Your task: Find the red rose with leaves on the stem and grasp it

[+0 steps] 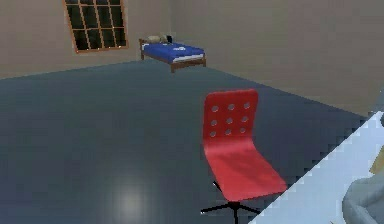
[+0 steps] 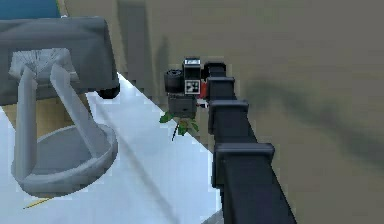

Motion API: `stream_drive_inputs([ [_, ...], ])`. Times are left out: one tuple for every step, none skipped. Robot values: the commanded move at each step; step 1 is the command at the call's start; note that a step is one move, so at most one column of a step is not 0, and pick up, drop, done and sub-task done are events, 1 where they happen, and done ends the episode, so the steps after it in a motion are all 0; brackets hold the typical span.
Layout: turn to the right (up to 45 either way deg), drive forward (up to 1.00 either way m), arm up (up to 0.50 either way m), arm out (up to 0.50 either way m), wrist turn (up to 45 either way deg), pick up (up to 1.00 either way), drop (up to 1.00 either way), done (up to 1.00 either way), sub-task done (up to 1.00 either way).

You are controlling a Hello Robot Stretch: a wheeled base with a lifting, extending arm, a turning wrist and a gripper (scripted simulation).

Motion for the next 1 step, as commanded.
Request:
stream_drive_inputs([
  [0.0,0.00,0.00,0.00,0.0,0.00,0.00,1.00,0.00],
])
